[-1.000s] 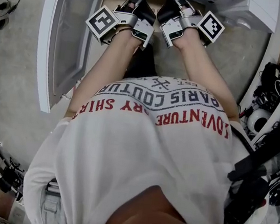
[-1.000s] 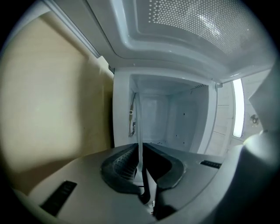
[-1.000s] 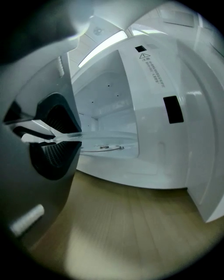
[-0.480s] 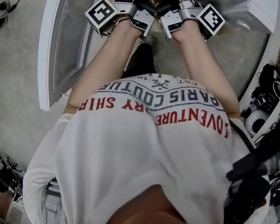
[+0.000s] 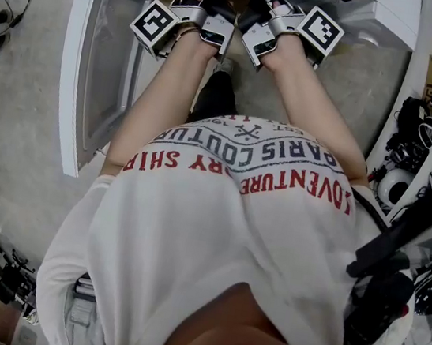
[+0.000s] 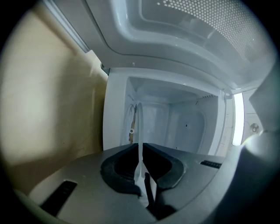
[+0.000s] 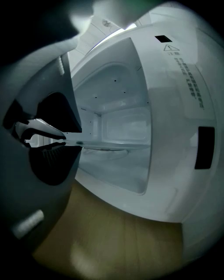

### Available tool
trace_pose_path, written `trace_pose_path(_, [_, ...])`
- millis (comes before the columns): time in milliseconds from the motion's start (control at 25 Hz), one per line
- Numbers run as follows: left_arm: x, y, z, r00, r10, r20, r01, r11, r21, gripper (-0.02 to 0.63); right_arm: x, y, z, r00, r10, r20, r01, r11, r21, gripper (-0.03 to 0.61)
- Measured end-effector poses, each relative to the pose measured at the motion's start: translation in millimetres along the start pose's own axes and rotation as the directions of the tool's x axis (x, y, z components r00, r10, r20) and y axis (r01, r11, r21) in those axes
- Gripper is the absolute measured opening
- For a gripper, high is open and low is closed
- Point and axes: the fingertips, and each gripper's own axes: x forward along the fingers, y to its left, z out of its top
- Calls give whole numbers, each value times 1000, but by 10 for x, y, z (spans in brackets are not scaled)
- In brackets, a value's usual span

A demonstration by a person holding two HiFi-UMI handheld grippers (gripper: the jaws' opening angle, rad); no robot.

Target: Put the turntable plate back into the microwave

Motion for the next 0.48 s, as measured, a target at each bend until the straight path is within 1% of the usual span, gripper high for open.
trace_pose_path(240, [-10,35,48,1000,21,14,-22,999,25,28,-75,-5,-67,1000,-8,-11,8,1000,19,64])
trace_pose_path(320, [-18,34,53,999,30,19,-30,999,28,28,-94,-18,-85,1000,-23,-16,23,1000,20,63])
trace_pose_path(360, [-17,38,57,999,32,21,-33,999,25,28,-96,-42,-88,999,-36,-17,36,999,20,56])
trace_pose_path(440, [-10,60,78,999,41,21,-41,999,26,28,-81,-106,-91,998,-56,-18,57,998,20,14])
trace_pose_path(480, [-6,73,89,999,47,19,-48,998,30,28,-72,-131,-90,998,-60,-18,60,998,21,14])
